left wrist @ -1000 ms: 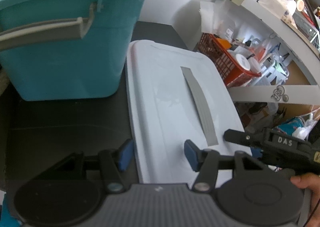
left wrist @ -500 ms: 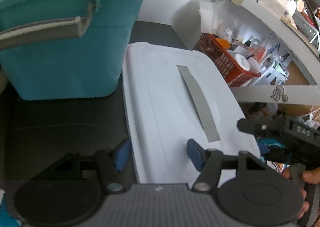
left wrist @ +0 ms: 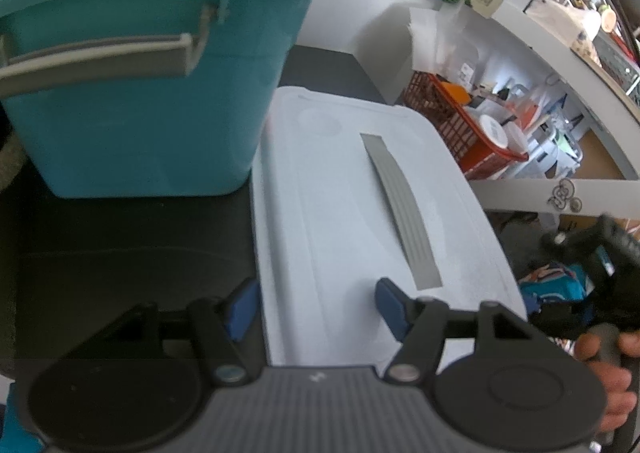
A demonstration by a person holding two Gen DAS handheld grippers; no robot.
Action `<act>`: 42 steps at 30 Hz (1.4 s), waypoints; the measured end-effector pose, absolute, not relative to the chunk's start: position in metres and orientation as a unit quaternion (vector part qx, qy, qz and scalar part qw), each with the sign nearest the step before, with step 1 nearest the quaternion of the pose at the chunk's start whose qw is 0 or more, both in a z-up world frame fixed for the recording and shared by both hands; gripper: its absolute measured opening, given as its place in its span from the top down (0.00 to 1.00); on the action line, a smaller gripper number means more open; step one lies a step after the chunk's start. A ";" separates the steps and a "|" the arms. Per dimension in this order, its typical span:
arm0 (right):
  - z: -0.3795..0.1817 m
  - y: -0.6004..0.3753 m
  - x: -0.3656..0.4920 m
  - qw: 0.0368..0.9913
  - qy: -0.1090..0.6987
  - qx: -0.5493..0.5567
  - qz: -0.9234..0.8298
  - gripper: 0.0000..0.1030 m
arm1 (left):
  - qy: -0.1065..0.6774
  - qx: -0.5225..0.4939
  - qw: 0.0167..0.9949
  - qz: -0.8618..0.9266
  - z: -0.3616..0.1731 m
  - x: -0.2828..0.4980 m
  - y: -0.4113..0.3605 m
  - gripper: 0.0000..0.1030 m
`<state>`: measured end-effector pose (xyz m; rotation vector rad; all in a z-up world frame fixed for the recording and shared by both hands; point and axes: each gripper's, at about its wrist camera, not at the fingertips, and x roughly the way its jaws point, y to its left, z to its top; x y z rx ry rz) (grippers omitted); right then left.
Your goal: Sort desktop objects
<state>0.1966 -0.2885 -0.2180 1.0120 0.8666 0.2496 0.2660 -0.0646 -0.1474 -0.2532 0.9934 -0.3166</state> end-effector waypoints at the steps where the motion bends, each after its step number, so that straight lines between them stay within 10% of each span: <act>1: -0.218 -0.291 0.196 0.772 0.392 0.485 0.123 0.19 | 0.472 -0.126 0.859 -0.151 -0.147 0.266 -0.063 0.33; 12: -0.219 -0.276 0.202 0.751 0.396 0.497 0.180 0.32 | 0.474 -0.161 0.851 -0.157 -0.149 0.268 -0.056 0.33; 26: -0.207 -0.270 0.196 0.757 0.367 0.488 0.234 0.86 | 0.462 -0.182 0.852 -0.168 -0.143 0.266 -0.054 0.33; 42: -0.202 -0.279 0.189 0.763 0.335 0.507 0.222 0.91 | 0.452 -0.177 0.856 -0.177 -0.138 0.267 -0.063 0.29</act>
